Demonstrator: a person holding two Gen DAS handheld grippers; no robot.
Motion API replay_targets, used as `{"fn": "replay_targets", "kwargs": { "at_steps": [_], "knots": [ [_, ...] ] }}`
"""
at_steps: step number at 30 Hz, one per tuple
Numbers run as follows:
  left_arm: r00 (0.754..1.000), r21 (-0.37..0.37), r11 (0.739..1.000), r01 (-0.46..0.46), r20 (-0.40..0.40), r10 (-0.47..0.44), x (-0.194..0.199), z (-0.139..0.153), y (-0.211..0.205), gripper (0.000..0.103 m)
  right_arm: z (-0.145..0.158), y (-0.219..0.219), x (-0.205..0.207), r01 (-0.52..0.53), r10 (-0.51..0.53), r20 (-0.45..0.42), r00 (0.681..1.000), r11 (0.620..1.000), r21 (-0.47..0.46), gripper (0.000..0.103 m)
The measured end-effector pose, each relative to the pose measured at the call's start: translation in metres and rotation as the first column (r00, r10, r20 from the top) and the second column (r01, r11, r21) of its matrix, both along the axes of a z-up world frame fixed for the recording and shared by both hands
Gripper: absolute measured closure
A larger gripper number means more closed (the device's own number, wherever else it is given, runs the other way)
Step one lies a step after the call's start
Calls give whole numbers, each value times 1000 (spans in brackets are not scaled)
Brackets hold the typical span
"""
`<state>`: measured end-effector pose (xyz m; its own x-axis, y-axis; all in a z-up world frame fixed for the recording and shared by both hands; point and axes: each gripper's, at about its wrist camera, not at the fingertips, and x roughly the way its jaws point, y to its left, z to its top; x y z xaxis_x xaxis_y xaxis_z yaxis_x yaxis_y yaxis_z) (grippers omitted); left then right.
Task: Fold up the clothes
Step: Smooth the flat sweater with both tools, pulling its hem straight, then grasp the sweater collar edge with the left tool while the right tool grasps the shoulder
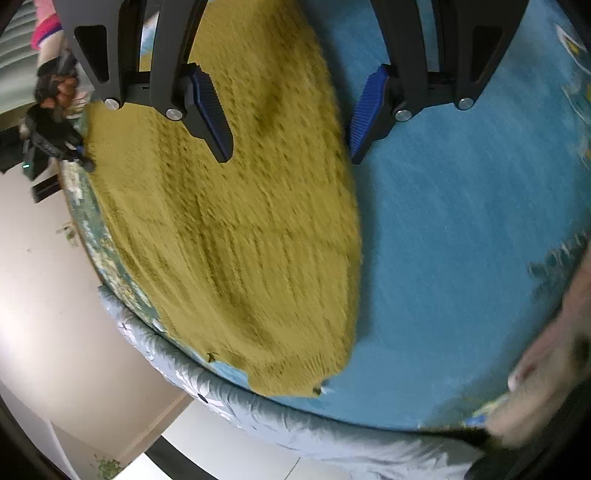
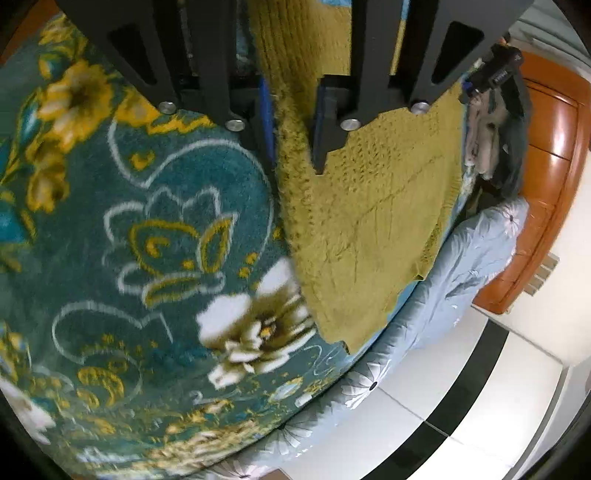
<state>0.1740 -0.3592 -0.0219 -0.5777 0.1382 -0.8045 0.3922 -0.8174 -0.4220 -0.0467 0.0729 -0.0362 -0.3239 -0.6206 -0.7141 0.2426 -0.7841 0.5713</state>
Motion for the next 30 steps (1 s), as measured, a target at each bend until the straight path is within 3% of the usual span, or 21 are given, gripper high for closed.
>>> {"fn": "replay_targets", "kwargs": {
  "at_steps": [2, 5, 8, 15, 20, 26, 30],
  "knots": [
    [1000, -52, 998, -19, -12, 18, -10, 10, -10, 36, 9, -6, -4, -19, 21, -36, 999, 998, 54, 70],
    [998, -90, 995, -32, -54, 27, -32, 27, -26, 35, 21, -26, -22, -50, 60, -87, 994, 993, 111, 46],
    [997, -159, 986, -43, -77, 31, -65, 40, -39, 29, 31, -48, -43, -79, 100, -132, 986, 985, 156, 35],
    [999, -217, 976, 13, -45, -23, -166, 39, -73, 28, 38, -110, -102, -145, 191, -166, 967, 956, 255, 35],
    [1000, -280, 960, 21, -1, -22, -225, 25, -105, 28, 32, -153, -157, -164, 209, -156, 965, 951, 262, 35],
    [1000, -162, 987, -19, 7, 20, -276, -1, -148, 28, 17, -197, -219, -167, 208, -138, 968, 952, 258, 35],
    [1000, -145, 989, 21, 20, -18, -303, -12, -155, 28, 8, -221, -251, -172, 210, -124, 970, 949, 263, 35]
  ]
}}
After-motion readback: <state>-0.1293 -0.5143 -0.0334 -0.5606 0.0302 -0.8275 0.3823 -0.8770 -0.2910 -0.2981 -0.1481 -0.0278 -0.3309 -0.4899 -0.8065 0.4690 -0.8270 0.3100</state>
